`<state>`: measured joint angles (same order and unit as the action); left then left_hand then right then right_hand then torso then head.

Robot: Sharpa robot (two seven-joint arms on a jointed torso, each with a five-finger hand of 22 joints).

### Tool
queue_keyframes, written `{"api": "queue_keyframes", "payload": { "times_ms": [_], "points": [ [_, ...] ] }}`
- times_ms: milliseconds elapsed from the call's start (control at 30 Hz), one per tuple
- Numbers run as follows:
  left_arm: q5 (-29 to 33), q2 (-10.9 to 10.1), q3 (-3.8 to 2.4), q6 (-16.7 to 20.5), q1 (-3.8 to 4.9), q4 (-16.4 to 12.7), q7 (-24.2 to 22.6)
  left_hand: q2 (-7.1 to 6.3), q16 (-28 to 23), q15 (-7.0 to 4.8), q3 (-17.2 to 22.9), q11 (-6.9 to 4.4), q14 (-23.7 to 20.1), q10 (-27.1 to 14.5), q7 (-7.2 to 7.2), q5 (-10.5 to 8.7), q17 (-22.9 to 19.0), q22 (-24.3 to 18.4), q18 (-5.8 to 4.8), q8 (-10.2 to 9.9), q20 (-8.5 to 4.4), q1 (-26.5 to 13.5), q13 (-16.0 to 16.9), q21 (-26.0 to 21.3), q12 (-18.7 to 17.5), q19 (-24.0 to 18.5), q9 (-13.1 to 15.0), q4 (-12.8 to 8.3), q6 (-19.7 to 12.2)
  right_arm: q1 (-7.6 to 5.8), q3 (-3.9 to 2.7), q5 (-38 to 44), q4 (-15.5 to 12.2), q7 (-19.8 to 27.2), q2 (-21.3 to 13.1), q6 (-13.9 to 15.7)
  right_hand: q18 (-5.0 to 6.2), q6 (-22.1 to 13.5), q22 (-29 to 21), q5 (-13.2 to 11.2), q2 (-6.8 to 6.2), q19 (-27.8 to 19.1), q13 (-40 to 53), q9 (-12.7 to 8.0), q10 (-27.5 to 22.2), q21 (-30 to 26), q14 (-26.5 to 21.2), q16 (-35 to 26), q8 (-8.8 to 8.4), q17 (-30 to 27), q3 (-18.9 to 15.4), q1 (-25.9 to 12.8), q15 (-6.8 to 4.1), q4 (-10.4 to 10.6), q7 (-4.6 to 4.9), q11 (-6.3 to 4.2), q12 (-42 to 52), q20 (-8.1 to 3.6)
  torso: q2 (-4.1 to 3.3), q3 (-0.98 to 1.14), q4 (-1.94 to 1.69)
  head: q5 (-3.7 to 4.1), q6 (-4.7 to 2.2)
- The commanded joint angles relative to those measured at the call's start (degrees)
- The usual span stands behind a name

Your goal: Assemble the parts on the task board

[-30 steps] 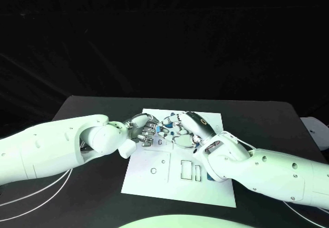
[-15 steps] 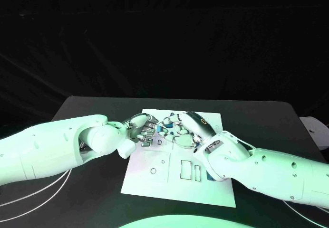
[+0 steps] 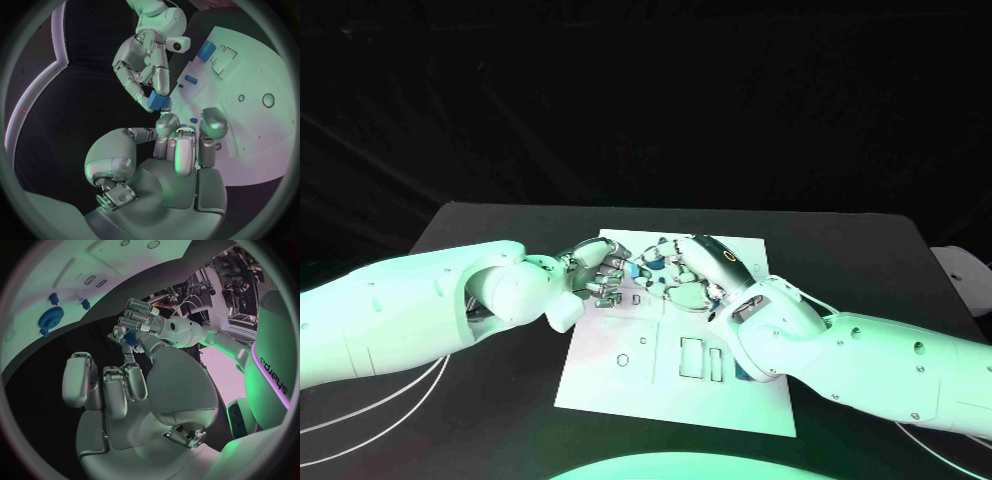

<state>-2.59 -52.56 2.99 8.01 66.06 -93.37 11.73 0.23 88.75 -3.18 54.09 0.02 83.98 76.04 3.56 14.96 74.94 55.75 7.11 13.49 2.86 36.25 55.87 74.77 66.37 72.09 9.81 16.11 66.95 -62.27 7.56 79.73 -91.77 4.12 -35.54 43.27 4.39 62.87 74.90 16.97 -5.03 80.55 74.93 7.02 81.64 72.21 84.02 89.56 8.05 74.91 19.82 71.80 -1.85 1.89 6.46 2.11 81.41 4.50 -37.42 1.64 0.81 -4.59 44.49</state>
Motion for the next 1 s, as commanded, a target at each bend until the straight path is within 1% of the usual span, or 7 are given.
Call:
{"api": "queue_keyframes", "payload": {
  "times_ms": [33, 400, 667, 1000],
  "points": [
    [-0.47, 0.02, -0.06, -0.09, 0.02, -0.05, -0.46, 0.55, 0.19, -0.54, 0.34, -0.45, 5.39, -0.07, 0.16, -0.09, 12.66, -0.05, -0.49, 0.29, -0.46, -0.07, -0.03, 0.29, 0.23, 0.06, 0.09, 0.13, 0.39, 0.06, -0.02, 0.25, -0.01, 0.04, -0.02, -0.34, -0.5, 0.54, 6.39, 0.08, -0.15, 0.31, 4.17, 0.09, -0.02, 0.13, 5.93, 0.34, 0.3, 14.9, -0.34, 0.06, 0.14, -0.05, 0.0, -0.11, -0.06, 0.09, -0.02, 0.0, 0.03, 0.05, -0.07],
    [-0.5, 0.0, -0.07, -0.03, 0.02, -0.04, -0.48, 0.64, 0.19, -0.59, 0.45, -0.5, 5.39, -0.07, 0.1, -0.08, 12.65, -0.03, -0.49, 0.38, -0.5, -0.05, -0.04, 0.3, 0.19, 0.07, 0.26, 0.07, 0.45, 0.07, -0.02, 0.29, -0.12, -0.03, -0.17, -0.05, -0.5, 0.56, 6.38, 0.03, -0.11, 0.31, 4.16, 0.1, -0.02, 0.1, 5.92, 0.32, 0.31, 14.88, -0.38, 0.05, 0.13, -0.03, -0.02, -0.12, -0.07, 0.09, -0.05, 0.03, -0.01, 0.08, -0.11],
    [-0.48, -0.04, -0.07, -0.22, 0.02, -0.02, -0.52, 0.64, 0.19, -0.59, 0.45, -0.5, 5.39, -0.07, 0.1, -0.08, 12.65, -0.03, -0.49, 0.38, -0.5, -0.05, -0.04, 0.3, 0.19, 0.07, 0.26, 0.07, 0.45, 0.07, -0.02, 0.32, -0.07, -0.24, -0.31, -0.18, -0.49, 0.58, 6.38, 0.0, -0.08, 0.3, 4.17, 0.11, -0.01, 0.09, 5.92, 0.31, 0.33, 14.86, -0.4, 0.04, 0.13, -0.01, -0.02, -0.13, -0.07, 0.09, -0.06, 0.02, 0.03, 0.09, -0.07],
    [-0.67, -0.14, -0.07, -0.39, 0.02, 0.0, -0.7, 0.71, 0.21, -0.64, 0.56, -0.56, 5.4, 0.01, 0.04, -0.07, 12.7, -0.01, -0.5, 0.48, -0.55, -0.01, 0.15, 0.32, 0.28, 0.08, 0.44, -0.01, 0.51, 0.07, -0.02, 0.4, 0.0, -0.46, -0.57, -0.25, -0.49, 0.58, 6.38, 0.0, -0.08, 0.3, 4.17, 0.11, -0.01, 0.09, 5.92, 0.31, 0.33, 14.86, -0.4, 0.04, 0.13, -0.01, -0.02, -0.13, -0.07, 0.09, -0.03, 0.0, -0.03, 0.1, -0.04]
  ]
}}
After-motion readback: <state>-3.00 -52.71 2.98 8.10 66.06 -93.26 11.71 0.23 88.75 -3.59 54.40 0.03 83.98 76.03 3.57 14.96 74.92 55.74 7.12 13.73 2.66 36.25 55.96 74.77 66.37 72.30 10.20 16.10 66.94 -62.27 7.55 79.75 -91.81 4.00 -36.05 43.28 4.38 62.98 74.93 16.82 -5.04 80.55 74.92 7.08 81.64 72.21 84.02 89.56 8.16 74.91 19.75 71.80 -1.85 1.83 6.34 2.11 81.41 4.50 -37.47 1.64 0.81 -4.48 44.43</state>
